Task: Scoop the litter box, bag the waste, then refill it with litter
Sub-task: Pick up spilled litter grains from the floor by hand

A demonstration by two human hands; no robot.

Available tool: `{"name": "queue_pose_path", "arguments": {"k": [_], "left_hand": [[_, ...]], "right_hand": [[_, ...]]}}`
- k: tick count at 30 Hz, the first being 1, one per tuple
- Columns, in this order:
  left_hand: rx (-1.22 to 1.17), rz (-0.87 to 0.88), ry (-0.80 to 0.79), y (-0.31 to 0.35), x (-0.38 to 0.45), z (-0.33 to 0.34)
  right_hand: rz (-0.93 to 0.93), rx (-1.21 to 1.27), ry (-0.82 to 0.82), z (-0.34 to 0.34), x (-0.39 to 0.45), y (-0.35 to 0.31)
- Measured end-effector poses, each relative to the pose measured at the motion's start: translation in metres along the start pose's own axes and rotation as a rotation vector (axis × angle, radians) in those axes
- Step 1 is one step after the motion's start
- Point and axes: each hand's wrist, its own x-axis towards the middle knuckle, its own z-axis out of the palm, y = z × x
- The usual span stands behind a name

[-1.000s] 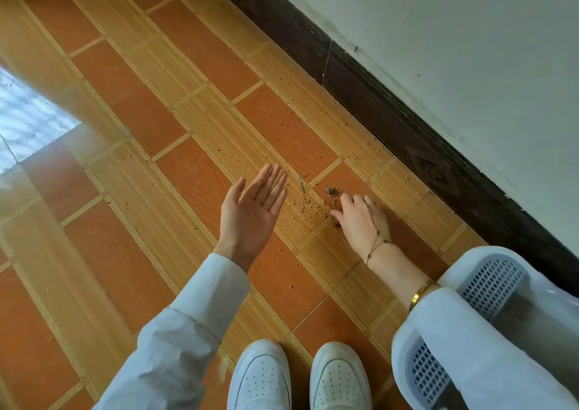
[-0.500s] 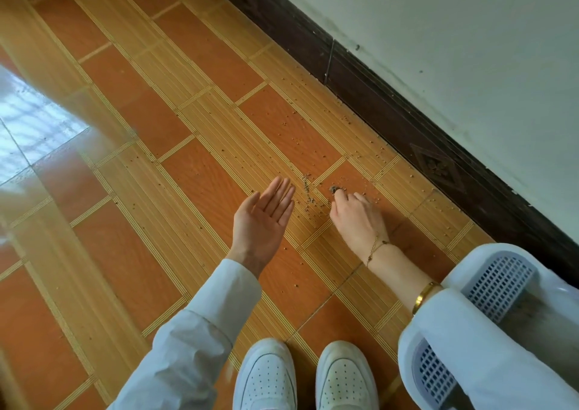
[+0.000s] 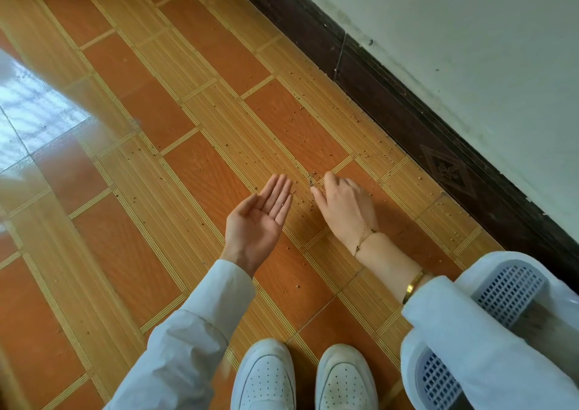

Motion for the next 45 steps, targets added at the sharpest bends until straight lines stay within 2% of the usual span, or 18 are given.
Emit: {"name": "queue_pose_path", "arguments": {"k": [3,7,14,18,22,26,29,31,34,36,38,42,45], "left_hand": [[-0.063,0.016,-0.002,0.006,0.000,-0.002],[-0.104,0.026,-0.001,0.011,-0.002,-0.002],[-0.104,0.027,0.001,0.017,-0.002,-0.002],[-0.079,0.039,0.008,0.015,0.000,-0.001],[-0.005,0.049,0.020,0.010,0.002,-0.003],[-0.021,-0.009,-0.010,0.000,0.001,0.000],[0.010,-0.018,-0.011,-0.001,-0.001,0.002],[-0.005,-0.012,-0.014,0.001,-0.001,0.003],[-0.036,-0.005,-0.016,0.004,-0.002,0.003],[-0.041,-0.006,-0.021,0.004,-0.003,0.004],[-0.045,-0.009,-0.018,0.003,-0.003,0.005],[-0.040,-0.018,-0.019,0.000,-0.005,0.004],[-0.035,-0.023,-0.013,0.000,-0.004,0.003]], "right_hand": [[0.003,-0.196,-0.066,0.013,0.009,-0.002],[-0.018,-0.477,-0.066,0.030,0.023,-0.013],[-0.056,-0.528,-0.109,0.039,0.030,-0.018],[-0.075,-0.409,-0.052,0.030,0.026,-0.019],[-0.149,-0.054,0.173,0.010,0.008,-0.050],[-0.250,0.014,0.164,-0.007,-0.010,-0.075],[-0.155,0.111,0.138,-0.008,-0.007,-0.058],[0.013,0.194,0.164,-0.008,-0.004,-0.030],[0.198,-0.013,0.057,-0.008,-0.011,0.012],[0.215,-0.181,-0.071,-0.006,-0.019,0.028],[0.200,-0.254,-0.129,0.001,-0.024,0.032],[0.134,-0.284,-0.079,0.013,-0.021,0.033],[0.062,-0.416,-0.077,0.017,-0.018,0.035]]}}
